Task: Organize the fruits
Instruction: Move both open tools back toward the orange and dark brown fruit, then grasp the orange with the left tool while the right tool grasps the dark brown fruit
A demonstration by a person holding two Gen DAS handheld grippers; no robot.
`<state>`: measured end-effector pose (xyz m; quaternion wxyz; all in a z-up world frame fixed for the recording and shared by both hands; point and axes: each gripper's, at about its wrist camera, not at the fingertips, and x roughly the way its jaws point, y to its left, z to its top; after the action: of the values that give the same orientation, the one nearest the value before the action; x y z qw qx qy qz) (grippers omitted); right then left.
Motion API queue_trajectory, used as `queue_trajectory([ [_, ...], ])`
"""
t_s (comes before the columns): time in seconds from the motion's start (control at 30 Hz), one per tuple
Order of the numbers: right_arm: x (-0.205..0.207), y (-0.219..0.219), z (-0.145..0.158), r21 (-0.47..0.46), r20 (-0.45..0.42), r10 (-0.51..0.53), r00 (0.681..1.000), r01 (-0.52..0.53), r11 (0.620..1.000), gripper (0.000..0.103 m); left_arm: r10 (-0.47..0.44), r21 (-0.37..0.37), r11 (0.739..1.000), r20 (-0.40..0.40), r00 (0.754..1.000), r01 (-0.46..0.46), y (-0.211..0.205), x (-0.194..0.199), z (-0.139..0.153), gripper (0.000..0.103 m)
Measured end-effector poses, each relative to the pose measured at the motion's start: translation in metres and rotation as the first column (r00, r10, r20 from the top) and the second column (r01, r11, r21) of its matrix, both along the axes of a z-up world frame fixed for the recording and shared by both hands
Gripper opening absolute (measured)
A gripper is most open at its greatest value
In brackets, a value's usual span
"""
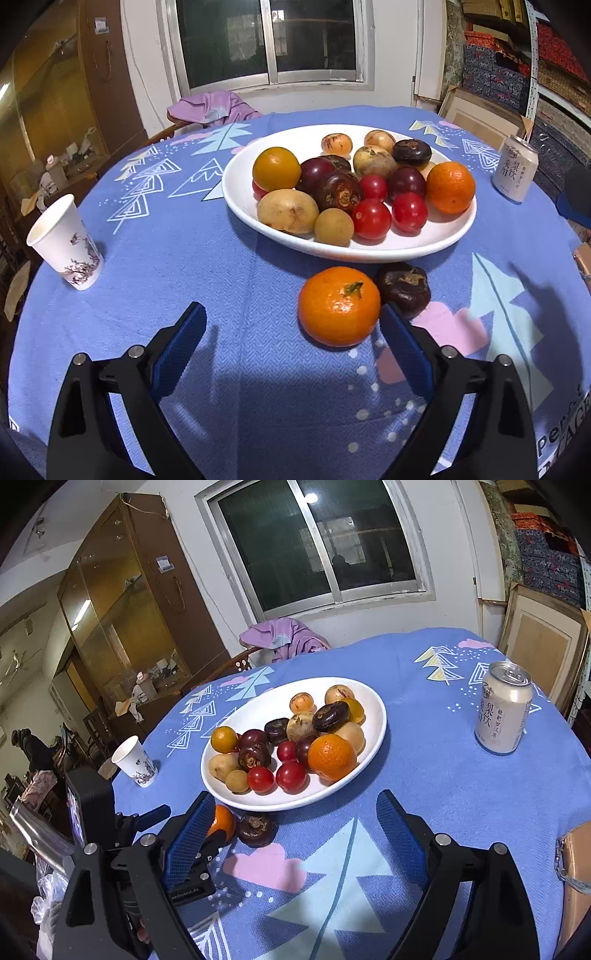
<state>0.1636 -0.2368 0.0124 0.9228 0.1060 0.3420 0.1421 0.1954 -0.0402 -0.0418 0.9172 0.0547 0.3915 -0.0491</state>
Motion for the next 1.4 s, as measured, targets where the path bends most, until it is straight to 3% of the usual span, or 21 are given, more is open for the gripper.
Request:
queue_trajectory([
  [0.27,0.001,0.009,-0.007,-0.025,-0.022,0.031,0.999,-0.032,0.999,0.09,0.042,-0.014,0.999,0.031,0.999,-0.042,0.018,0.002,0.004,0.091],
  [0.37,0.002,0.016,-0.013,-0.039,-0.042,0.057,0.998,-0.058,0.998,0.09,-0.014,-0.058,0.998,0.006,1.0,0.015,0.015,0.001,0.003,0.071],
  [0.47,0.003,0.024,-0.019,-0.075,-0.061,0.078,0.995,-0.083,0.994,0.088,-0.066,-0.037,0.997,-0.003,0.998,0.066,0.004,0.001,0.0,0.059],
  [0.67,0.004,0.043,-0.034,-0.166,-0.086,0.118,0.989,-0.131,0.977,0.078,-0.063,-0.085,0.995,-0.027,0.998,0.061,0.007,0.007,-0.004,0.056],
  [0.8,0.004,0.058,-0.046,-0.227,-0.1,0.143,0.985,-0.162,0.96,0.075,-0.075,-0.105,0.992,-0.032,0.997,0.072,0.007,0.013,-0.004,0.047],
  [0.93,0.005,0.073,-0.055,-0.288,-0.103,0.148,0.984,-0.172,0.942,0.07,-0.019,-0.05,0.999,-0.023,1.0,0.017,0.018,0.015,-0.003,0.046],
  [1.13,0.014,0.099,-0.062,-0.364,-0.09,0.154,0.984,-0.176,0.915,0.065,0.022,-0.089,0.996,-0.034,0.999,-0.025,0.034,0.018,-0.004,0.046],
  [1.4,0.039,0.103,-0.068,-0.302,-0.143,0.135,0.981,-0.173,0.937,0.059,0.027,-0.097,0.995,-0.037,0.999,-0.031,0.036,0.018,-0.006,0.047],
])
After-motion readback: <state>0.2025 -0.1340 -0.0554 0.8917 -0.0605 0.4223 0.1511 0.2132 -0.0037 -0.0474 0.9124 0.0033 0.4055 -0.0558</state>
